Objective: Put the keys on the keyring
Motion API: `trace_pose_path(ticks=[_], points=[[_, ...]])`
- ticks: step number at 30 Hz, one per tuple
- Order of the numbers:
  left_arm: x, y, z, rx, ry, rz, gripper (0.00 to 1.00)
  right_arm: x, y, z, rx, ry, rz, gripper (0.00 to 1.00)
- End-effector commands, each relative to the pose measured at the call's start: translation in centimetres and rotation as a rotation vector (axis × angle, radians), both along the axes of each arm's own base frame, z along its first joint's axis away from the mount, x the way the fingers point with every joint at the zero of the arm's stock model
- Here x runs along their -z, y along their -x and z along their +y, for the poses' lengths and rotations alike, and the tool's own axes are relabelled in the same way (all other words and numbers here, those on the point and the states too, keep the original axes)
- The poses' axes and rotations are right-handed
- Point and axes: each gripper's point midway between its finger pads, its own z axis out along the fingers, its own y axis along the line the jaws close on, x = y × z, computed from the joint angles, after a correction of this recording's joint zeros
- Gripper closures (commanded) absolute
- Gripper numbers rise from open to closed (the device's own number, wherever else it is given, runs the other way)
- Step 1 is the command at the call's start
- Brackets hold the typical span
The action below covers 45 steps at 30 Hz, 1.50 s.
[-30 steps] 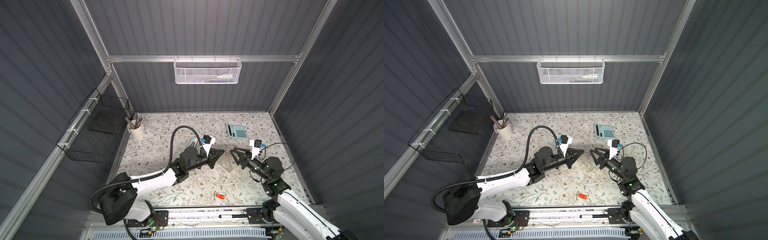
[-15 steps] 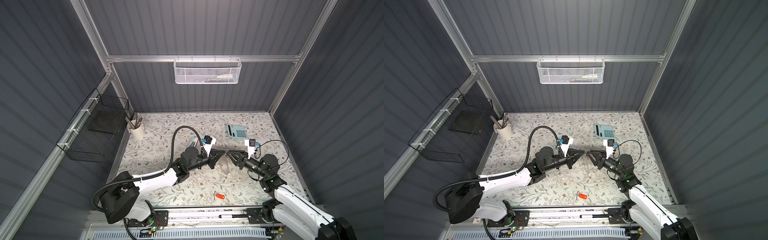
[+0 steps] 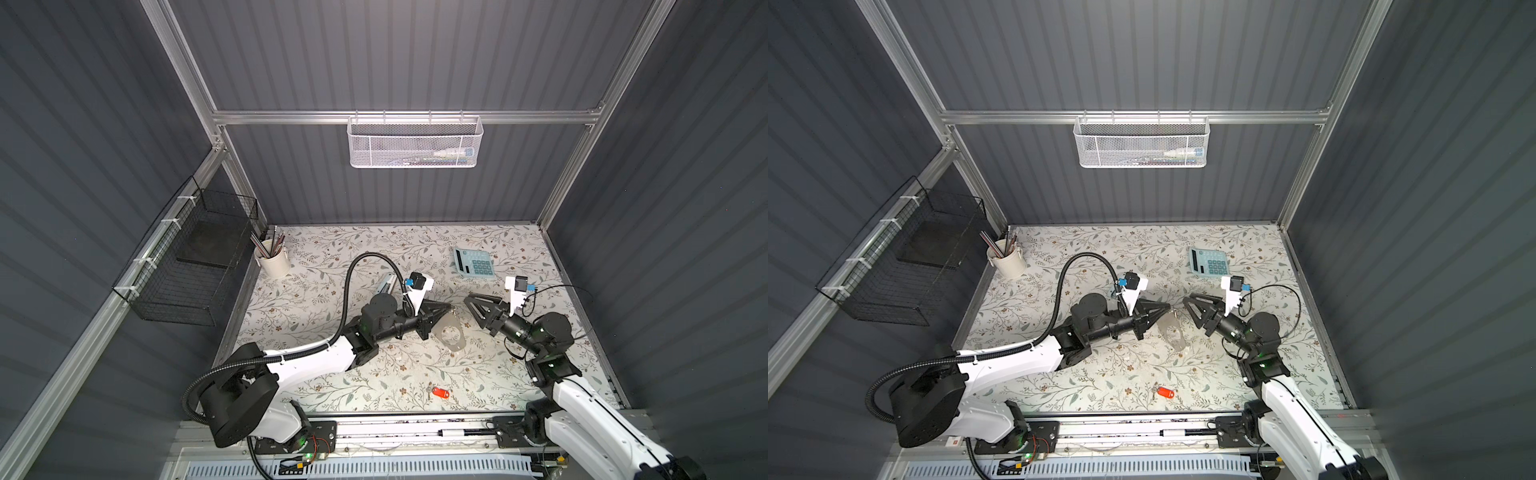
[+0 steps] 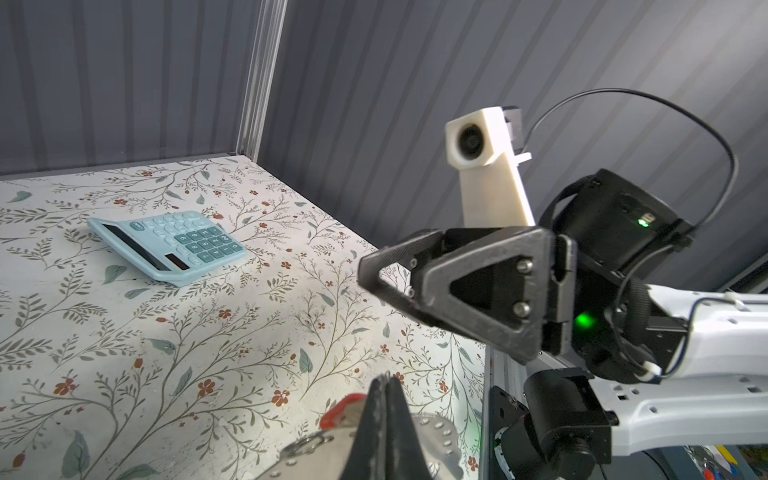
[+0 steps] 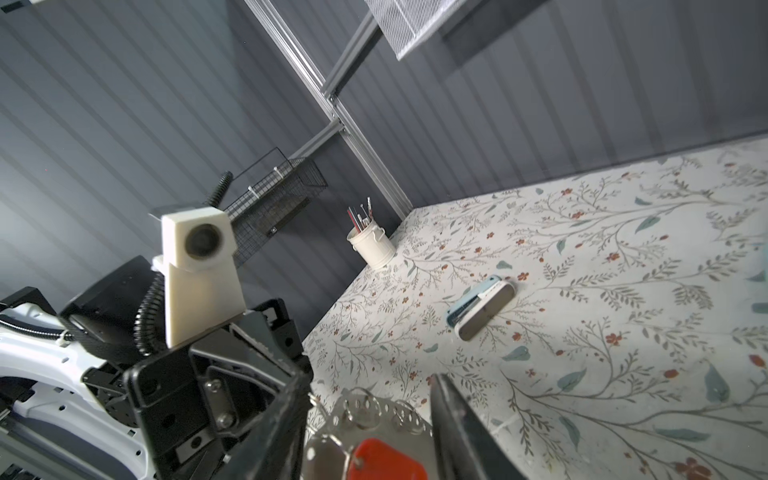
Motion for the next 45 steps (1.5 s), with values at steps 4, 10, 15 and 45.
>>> trace_pose_path(ticks=[4, 10, 15, 45], points=[[-3.1, 0.5, 0.1, 0.019, 0.098, -0.057, 1.0, -1.3, 0.7, 2.2, -0.141, -0.024, -0.014, 0.62], [-2.9, -0.2, 0.4, -0.029, 0.105, -0.056, 1.0, -1.3, 0.9, 2.5, -0.167, -0.048, -0.012, 0.6], [-3.0, -0.4, 0.4, -0.038, 0.114, -0.057, 1.0, -1.4, 1.1, 2.5, -0.173, -0.065, -0.021, 0.59], [-3.1, -0.4, 0.3, -0.033, 0.134, -0.046, 1.0, -1.7, 1.5, 2.7, -0.191, -0.084, -0.043, 0.62]])
